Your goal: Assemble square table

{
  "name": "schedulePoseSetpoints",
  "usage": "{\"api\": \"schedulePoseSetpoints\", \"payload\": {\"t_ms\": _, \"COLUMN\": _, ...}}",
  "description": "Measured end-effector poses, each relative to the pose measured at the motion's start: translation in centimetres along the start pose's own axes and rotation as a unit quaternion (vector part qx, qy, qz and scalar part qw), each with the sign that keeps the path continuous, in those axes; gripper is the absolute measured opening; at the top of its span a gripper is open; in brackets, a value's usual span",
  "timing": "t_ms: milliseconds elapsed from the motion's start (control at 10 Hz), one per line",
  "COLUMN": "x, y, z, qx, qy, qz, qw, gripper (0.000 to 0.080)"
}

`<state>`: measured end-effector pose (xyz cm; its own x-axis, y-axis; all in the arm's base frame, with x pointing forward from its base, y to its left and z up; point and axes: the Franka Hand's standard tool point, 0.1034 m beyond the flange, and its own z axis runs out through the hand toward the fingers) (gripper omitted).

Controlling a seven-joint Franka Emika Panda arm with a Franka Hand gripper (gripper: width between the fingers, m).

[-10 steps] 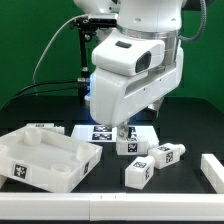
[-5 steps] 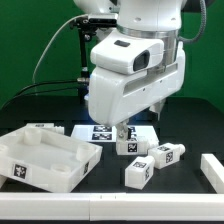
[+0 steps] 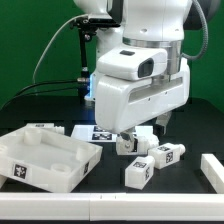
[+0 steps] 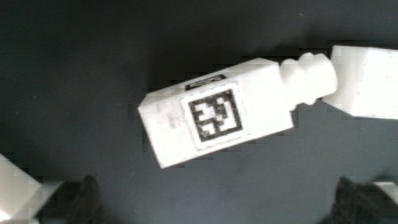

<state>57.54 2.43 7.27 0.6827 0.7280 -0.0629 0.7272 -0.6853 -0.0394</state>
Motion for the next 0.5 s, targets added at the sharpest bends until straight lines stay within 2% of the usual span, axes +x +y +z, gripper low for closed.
{"api": "schedulePoseSetpoints", "payload": {"t_ms": 100, "x": 0.0, "y": 0.0, "z": 0.0, "qx": 0.000, "qy": 0.000, "qz": 0.000, "qw": 1.000, "gripper": 0.0650}}
{"api": "schedulePoseSetpoints", "payload": {"t_ms": 200, "x": 0.1, "y": 0.3, "z": -0.1, "qx": -0.008, "qy": 0.014, "qz": 0.018, "qw": 1.000, "gripper": 0.0650}}
{"api": "schedulePoseSetpoints", "payload": {"t_ms": 300, "x": -0.5, "y": 0.7, "z": -0.1, "qx": -0.014, "qy": 0.049, "qz": 0.093, "qw": 0.994, "gripper": 0.0650}}
{"api": "schedulePoseSetpoints", "payload": {"t_ms": 400, "x": -1.5, "y": 0.4, "z": 0.3, "qx": 0.005, "qy": 0.060, "qz": 0.171, "qw": 0.983, "gripper": 0.0650}}
{"api": "schedulePoseSetpoints", "payload": {"t_ms": 500, "x": -2.1, "y": 0.6, "z": 0.5, "qx": 0.031, "qy": 0.053, "qz": 0.202, "qw": 0.977, "gripper": 0.0650}}
